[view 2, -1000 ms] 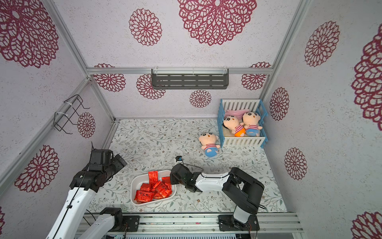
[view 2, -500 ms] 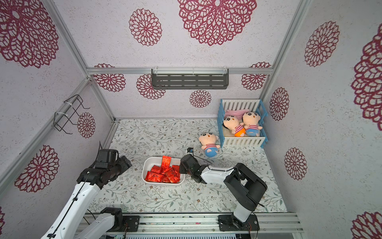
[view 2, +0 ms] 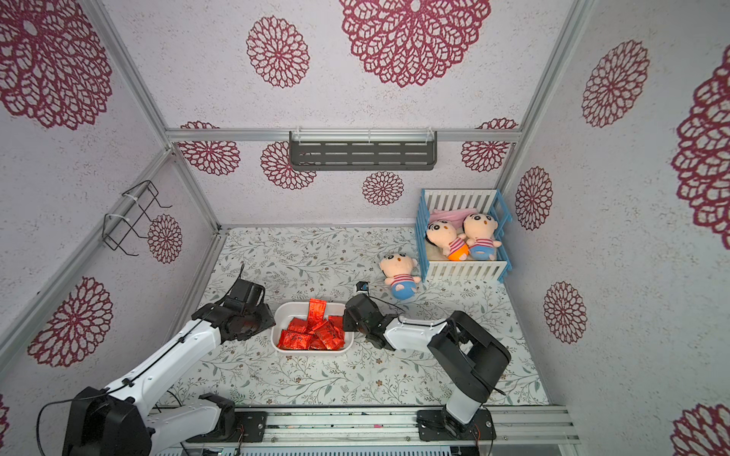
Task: Take the tea bags out of the storage box
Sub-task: Move the storage box to the center of the board, then pick up the storage box at the center of the board.
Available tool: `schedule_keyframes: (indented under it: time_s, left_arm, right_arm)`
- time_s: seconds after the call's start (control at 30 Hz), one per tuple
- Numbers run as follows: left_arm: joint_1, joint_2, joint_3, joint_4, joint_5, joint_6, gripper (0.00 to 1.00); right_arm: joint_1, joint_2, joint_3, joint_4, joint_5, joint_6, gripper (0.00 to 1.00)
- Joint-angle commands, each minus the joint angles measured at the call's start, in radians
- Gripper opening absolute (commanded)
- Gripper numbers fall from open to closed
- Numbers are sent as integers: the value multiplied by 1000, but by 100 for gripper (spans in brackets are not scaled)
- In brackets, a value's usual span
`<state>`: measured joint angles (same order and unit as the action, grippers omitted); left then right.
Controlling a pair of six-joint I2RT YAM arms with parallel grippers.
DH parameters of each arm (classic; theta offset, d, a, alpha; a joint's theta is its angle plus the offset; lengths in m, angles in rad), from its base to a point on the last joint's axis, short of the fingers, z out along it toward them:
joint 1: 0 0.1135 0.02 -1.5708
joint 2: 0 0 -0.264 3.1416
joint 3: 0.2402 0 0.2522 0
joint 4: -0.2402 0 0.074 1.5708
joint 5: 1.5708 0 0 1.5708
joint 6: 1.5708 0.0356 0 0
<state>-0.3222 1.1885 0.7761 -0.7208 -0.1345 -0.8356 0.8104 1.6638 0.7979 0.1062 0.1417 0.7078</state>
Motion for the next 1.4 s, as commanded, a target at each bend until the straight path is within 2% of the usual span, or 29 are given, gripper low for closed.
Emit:
schedule_keyframes:
  time_s: [0.0, 0.2, 0.37, 0.47, 0.67, 0.87, 1.03, 1.13, 1.23, 1.37]
  left_arm:
    - [-29, 41, 20, 31, -28, 15, 50]
    - [-80, 92, 44, 23, -73, 13, 50]
    - [-85, 55, 48, 14, -102, 7, 50]
    - [-86, 46, 33, 44, -75, 20, 49]
    - [-108, 104, 13, 57, -56, 20, 36]
    - [-120, 115, 7, 58, -77, 16, 32]
    - [-129, 136, 35, 32, -100, 27, 17]
    - [-132, 144, 62, 4, -118, 45, 10]
    - [-132, 153, 118, -67, -150, 75, 0]
    - [-132, 155, 185, -156, -207, 119, 0]
  right_arm:
    - [-4, -18, 2, 52, -9, -7, 10]
    - [-4, -8, 2, 52, -14, -8, 10]
    - [-5, -1, 10, 38, -10, -14, 10]
    - [-8, -2, 14, 32, -10, -22, 10]
    - [-15, -9, 26, 11, -7, -40, 10]
    - [-21, -4, 35, 6, -19, -51, 10]
    - [-20, -2, 46, 6, -28, -58, 11]
    - [-22, -3, 56, 10, -48, -70, 14]
    - [-27, -18, 71, 17, -85, -100, 22]
    - [-49, -54, 93, 27, -152, -145, 34]
